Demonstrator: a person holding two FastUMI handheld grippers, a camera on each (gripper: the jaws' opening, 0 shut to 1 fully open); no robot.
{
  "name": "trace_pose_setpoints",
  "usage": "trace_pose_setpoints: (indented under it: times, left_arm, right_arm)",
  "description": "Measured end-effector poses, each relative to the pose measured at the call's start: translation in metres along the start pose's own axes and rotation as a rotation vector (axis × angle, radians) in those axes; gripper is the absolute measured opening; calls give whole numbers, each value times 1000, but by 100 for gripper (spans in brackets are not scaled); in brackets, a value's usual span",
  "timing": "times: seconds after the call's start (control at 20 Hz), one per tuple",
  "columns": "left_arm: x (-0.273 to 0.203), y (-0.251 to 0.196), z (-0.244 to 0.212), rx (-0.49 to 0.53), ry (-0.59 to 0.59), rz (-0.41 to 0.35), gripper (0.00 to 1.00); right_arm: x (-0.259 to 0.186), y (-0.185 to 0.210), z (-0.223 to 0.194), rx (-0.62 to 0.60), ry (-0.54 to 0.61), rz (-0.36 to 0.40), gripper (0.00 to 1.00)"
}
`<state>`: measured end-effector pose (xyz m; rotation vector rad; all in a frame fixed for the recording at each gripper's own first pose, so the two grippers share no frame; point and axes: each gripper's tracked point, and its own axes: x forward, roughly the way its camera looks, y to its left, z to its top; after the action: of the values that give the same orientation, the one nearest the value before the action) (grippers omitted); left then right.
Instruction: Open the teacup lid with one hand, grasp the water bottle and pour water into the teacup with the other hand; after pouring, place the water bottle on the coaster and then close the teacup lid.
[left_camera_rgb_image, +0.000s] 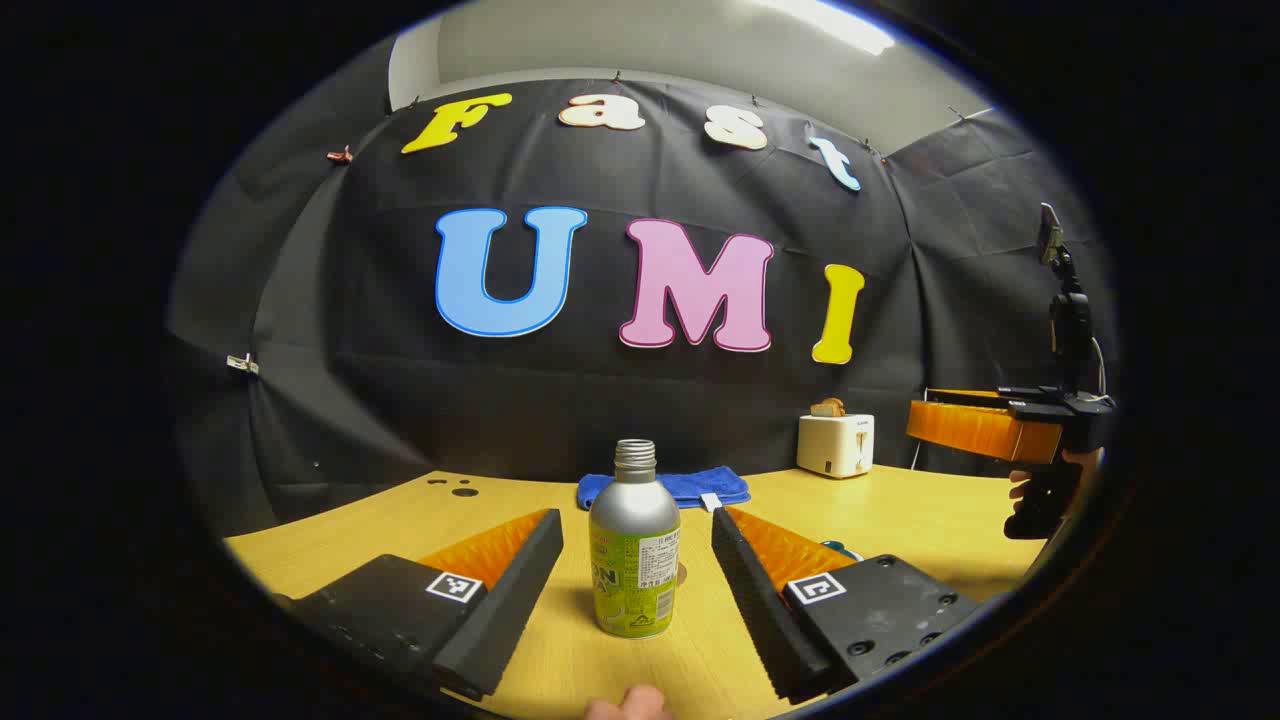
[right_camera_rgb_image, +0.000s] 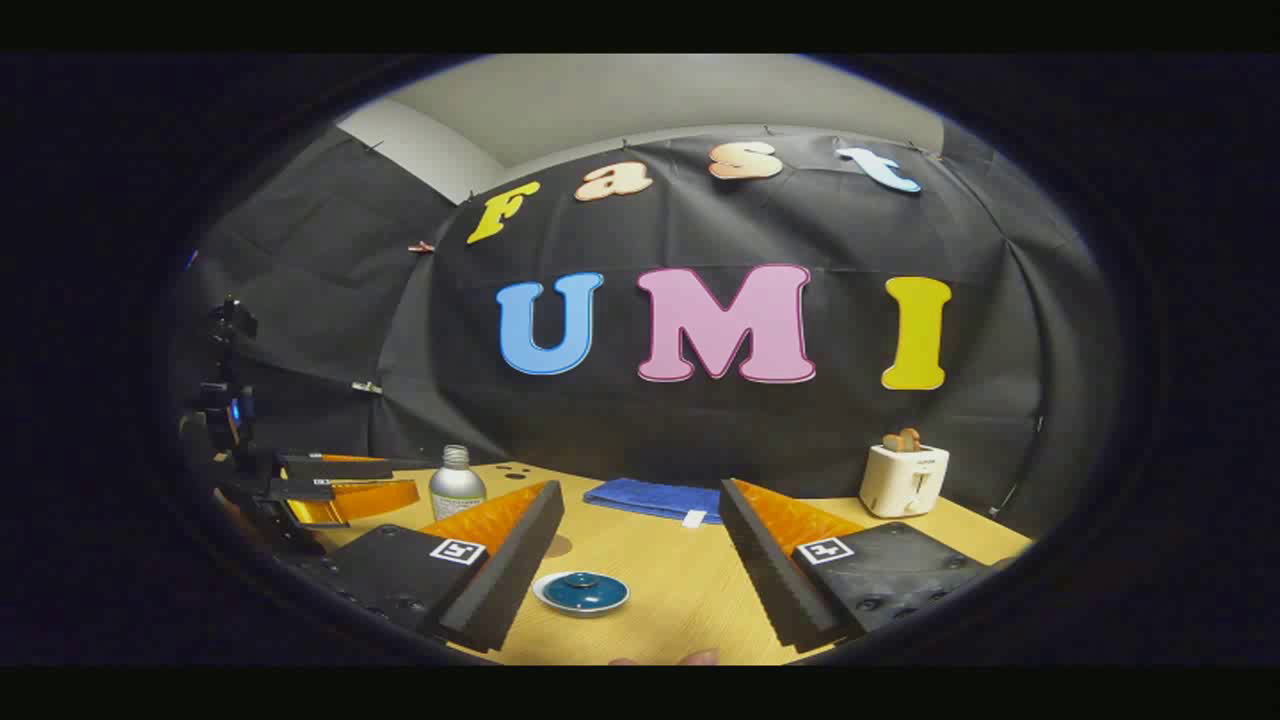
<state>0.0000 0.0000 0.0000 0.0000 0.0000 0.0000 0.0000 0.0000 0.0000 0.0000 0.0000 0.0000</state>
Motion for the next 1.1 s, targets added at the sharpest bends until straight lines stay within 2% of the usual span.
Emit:
trace_pose_setpoints:
  times: [0.45,0.75,0.9,1.05,1.1]
  left_arm:
    - [-1,1,1,8,-1,5,95]
    - [0,1,-1,7,6,7,95]
    - [1,0,-3,6,10,7,95]
    - [1,2,-5,8,15,11,95]
    - [2,3,-6,8,17,12,95]
  right_arm:
    - [8,11,-26,-22,75,25,97]
    - [18,16,-64,-49,172,40,96]
    - [23,23,-96,-70,266,66,90]
    - [27,36,-119,-78,335,104,89]
    - [28,37,-125,-80,353,107,84]
